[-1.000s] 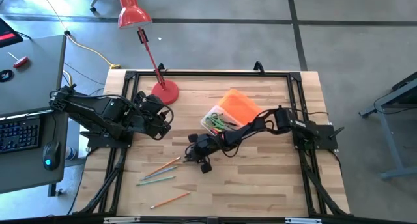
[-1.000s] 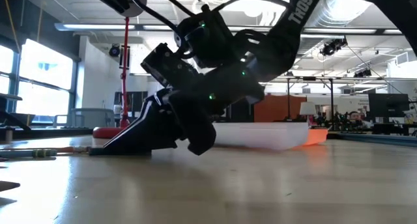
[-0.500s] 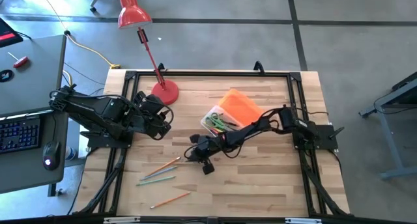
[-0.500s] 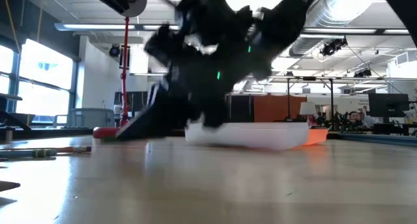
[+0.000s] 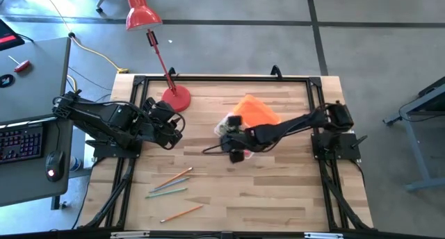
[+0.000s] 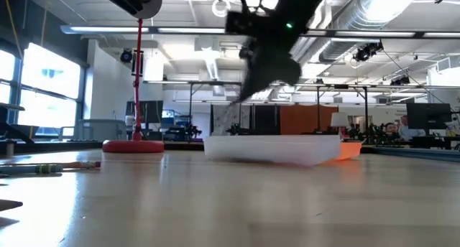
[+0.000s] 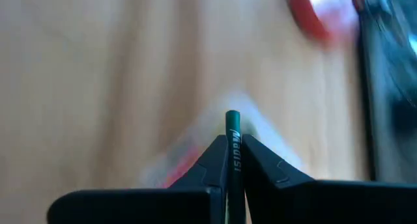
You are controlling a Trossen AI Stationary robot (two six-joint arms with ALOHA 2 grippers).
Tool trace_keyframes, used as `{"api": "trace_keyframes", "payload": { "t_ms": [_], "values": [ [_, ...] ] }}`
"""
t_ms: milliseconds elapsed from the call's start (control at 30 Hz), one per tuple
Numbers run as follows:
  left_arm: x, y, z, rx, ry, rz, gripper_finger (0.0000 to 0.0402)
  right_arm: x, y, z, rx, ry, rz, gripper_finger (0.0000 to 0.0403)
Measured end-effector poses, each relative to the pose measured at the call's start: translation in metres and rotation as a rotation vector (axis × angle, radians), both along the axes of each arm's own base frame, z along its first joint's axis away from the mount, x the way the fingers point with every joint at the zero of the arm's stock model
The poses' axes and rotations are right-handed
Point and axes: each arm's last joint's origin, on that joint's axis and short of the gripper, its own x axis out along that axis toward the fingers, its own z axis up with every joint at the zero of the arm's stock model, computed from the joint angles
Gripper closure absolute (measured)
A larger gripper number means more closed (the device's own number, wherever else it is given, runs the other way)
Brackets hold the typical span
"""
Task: Pick & place school supplies into a supply box
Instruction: Put the green crayon into the supply box, then put the top orange pencil into the supply box
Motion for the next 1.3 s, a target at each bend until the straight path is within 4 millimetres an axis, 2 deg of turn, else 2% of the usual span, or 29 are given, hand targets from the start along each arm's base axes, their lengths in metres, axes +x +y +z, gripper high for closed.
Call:
{"api": "trace_keyframes", "payload": {
  "t_ms": [133, 233, 433, 700, 867, 1000, 1067, 1167, 1300],
  "values": [
    [0.000, 0.000, 0.000, 0.001, -0.002, 0.001, 0.0236, -0.017, -0.006, -0.004, 0.029, 0.035, -0.269, 0.0394],
    [0.000, 0.000, 0.000, 0.000, -0.005, 0.001, 0.0236, -0.017, -0.009, -0.012, 0.081, 0.021, -0.380, 0.0392],
    [0.001, 0.000, 0.000, -0.006, -0.015, 0.006, 0.0236, -0.003, -0.017, -0.021, 0.150, -0.094, -0.472, 0.0363],
    [0.001, 0.000, 0.000, -0.006, -0.013, 0.006, 0.0236, 0.008, -0.038, -0.035, 0.150, -0.118, -0.510, 0.0334],
    [0.001, 0.000, 0.000, -0.005, -0.013, 0.006, 0.0236, 0.025, -0.039, -0.021, 0.231, -0.246, -0.337, 0.0330],
    [0.001, 0.000, 0.000, -0.006, -0.013, 0.006, 0.0236, 0.046, -0.018, -0.002, 0.434, -0.423, 0.026, 0.0329],
    [0.001, 0.000, 0.000, -0.006, -0.013, 0.006, 0.0236, 0.054, -0.002, 0.003, 0.484, -0.495, 0.224, 0.0329],
    [0.001, 0.000, 0.000, -0.006, -0.013, 0.006, 0.0236, 0.062, 0.026, -0.006, 0.477, -0.548, 0.433, 0.0329],
    [0.001, 0.000, 0.000, -0.008, -0.012, 0.004, 0.0236, 0.070, 0.058, -0.037, 0.387, -0.584, 0.580, 0.0329]
  ]
}}
